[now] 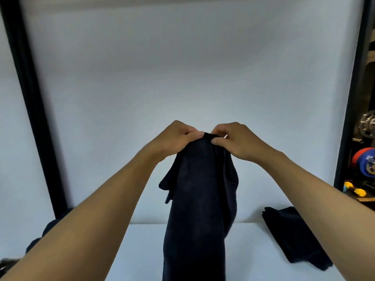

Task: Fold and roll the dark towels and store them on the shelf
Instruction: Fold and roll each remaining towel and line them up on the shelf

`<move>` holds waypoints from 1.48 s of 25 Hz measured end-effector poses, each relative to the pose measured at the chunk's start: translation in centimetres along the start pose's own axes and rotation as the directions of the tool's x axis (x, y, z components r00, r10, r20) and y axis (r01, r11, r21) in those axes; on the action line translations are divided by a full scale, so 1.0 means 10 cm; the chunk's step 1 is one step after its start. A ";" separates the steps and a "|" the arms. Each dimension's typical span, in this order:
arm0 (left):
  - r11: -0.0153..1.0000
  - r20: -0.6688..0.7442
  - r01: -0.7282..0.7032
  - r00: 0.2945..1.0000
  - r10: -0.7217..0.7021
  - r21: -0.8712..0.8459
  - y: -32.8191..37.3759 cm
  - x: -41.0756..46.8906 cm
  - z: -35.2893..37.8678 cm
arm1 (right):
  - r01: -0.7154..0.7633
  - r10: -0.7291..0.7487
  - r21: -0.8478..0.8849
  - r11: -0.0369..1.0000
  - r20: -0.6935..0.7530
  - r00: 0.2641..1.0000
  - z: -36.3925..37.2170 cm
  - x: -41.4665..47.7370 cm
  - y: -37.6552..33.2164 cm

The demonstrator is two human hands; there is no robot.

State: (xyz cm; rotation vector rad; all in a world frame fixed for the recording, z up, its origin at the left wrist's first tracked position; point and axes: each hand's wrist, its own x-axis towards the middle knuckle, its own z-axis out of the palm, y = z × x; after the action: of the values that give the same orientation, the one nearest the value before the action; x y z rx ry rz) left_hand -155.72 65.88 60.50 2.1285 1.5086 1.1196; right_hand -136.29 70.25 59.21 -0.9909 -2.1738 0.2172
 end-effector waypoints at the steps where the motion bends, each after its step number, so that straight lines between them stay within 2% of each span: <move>1: 0.998 -0.027 0.007 1.000 -0.006 0.057 -0.03 -0.01 -0.04 | -0.026 0.022 0.078 0.997 0.046 0.999 -0.01 -0.01 -0.01; 4: 0.969 -0.174 -0.044 0.981 0.089 0.244 -0.04 -0.04 -0.06 | -0.123 0.066 0.295 0.948 0.197 0.978 -0.06 -0.06 -0.08; 6: 0.958 -0.197 -0.110 0.966 0.165 0.263 0.04 -0.05 -0.04 | -0.108 0.054 0.330 0.938 0.168 0.984 -0.08 -0.05 -0.14; 9: 0.944 -0.168 -0.157 0.963 0.212 0.291 0.15 -0.04 -0.04 | -0.057 0.029 0.269 0.961 0.104 0.994 -0.06 -0.02 -0.21; 11: 0.928 -0.131 -0.131 0.974 0.187 0.350 0.14 -0.05 -0.09 | -0.048 0.034 0.187 0.981 0.074 0.997 -0.07 -0.02 -0.17; 14: 0.857 -0.054 0.008 0.998 0.023 0.516 -0.07 -0.13 -0.19 | -0.074 0.086 0.151 0.986 -0.073 0.994 -0.12 -0.06 -0.04; 16: 0.891 -0.160 0.131 0.985 -0.067 0.435 -0.25 -0.20 -0.28 | -0.163 0.180 0.126 0.979 -0.137 0.974 -0.17 -0.10 0.10; 18: 0.949 -0.278 0.160 0.957 -0.082 0.272 -0.32 -0.22 -0.30 | -0.262 0.251 -0.119 0.958 -0.101 0.963 -0.22 -0.13 0.23; 19: 0.969 -0.311 0.135 0.948 -0.065 0.208 -0.28 -0.20 -0.28 | -0.251 0.244 -0.240 0.938 -0.058 0.968 -0.20 -0.14 0.23; 20: 0.983 -0.319 0.095 0.947 -0.040 0.158 -0.22 -0.19 -0.23 | -0.185 0.188 -0.276 0.943 -0.017 0.982 -0.15 -0.15 0.18; 23: 0.995 -0.219 -0.029 0.974 0.051 0.099 0.00 -0.15 0.04 | 0.095 -0.095 0.005 0.995 -0.009 0.995 0.01 -0.14 -0.20; 24: 0.994 -0.191 -0.040 0.980 0.059 0.105 0.04 -0.14 0.12 | 0.153 -0.153 0.014 0.988 -0.030 0.988 0.03 -0.12 -0.30; 26: 0.997 -0.187 -0.020 0.982 0.035 0.081 0.01 -0.13 0.18 | 0.185 -0.189 -0.114 0.976 -0.026 0.982 0.02 -0.07 -0.35; 29: 0.999 -0.158 0.005 0.987 0.001 0.035 -0.10 -0.18 0.21 | 0.132 -0.126 -0.231 0.964 0.040 0.991 -0.01 -0.08 -0.26; 31: 0.997 -0.091 0.015 0.996 -0.008 0.079 -0.16 -0.22 0.25 | 0.109 -0.099 -0.262 0.959 0.052 0.994 -0.01 -0.10 -0.19; 34: 0.961 -0.068 0.072 0.996 -0.055 0.268 -0.42 -0.28 0.18 | 0.001 -0.015 -0.155 0.988 -0.091 0.996 -0.08 -0.12 -0.04; 37: 0.899 -0.063 0.170 0.985 -0.158 0.404 -0.76 -0.29 -0.10 | -0.145 0.147 0.024 0.989 -0.222 0.964 -0.23 -0.13 0.16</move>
State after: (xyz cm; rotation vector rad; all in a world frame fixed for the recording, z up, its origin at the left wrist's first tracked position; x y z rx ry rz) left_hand -161.95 66.14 55.10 2.1864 2.0437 0.8323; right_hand -133.26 70.07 59.47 -1.1169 -1.8974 0.1740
